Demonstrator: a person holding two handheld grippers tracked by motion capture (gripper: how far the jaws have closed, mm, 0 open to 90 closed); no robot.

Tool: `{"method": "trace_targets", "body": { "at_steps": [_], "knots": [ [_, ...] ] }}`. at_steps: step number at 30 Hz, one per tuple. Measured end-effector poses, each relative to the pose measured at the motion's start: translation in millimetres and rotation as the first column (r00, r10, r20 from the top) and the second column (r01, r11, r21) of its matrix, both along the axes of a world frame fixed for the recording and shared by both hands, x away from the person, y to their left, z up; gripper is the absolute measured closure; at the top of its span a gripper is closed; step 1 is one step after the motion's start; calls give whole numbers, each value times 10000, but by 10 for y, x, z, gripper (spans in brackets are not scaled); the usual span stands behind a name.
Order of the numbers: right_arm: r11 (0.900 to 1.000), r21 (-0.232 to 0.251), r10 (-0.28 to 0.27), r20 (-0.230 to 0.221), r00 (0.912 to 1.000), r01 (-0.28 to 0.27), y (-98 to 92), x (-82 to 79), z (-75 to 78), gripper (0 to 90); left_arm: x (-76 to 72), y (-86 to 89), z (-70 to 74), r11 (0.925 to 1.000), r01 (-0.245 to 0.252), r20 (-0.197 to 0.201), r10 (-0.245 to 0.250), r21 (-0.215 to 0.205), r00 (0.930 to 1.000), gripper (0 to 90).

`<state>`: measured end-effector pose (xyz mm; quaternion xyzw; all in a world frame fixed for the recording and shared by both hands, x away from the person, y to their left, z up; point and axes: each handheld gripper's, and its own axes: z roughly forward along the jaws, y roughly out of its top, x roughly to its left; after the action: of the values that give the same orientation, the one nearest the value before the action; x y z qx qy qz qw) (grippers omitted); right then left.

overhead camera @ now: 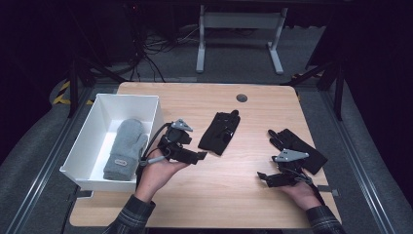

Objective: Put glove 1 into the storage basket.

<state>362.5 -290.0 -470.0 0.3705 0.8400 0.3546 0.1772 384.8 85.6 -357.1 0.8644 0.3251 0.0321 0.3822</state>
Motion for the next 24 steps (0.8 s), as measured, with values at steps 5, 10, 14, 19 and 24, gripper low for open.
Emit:
{"method": "trace_targets", "body": {
  "at_steps": [5,10,14,19,24],
  "knots": [
    [10000,12,13,-20,10000,-13,0,-1,2,130,-38,-78,-167,9999,103,143,-104,86,9998,227],
    [9998,-4,219,-106,9997,-219,-5,-5,28,217,-58,-132,-458,9992,172,298,-182,358,9994,199],
    [9994,-113,319,-153,9994,-321,-18,-9,58,323,-69,-121,-666,9985,33,286,-49,551,9996,158],
    [9988,-121,469,-198,9987,-471,-55,-11,117,514,-99,-93,-838,9968,-140,277,118,790,9995,136],
    [9990,-237,386,-61,9992,-387,-135,-2,211,739,-106,-54,-977,9950,-216,327,185,973,9993,84]
  ]
}}
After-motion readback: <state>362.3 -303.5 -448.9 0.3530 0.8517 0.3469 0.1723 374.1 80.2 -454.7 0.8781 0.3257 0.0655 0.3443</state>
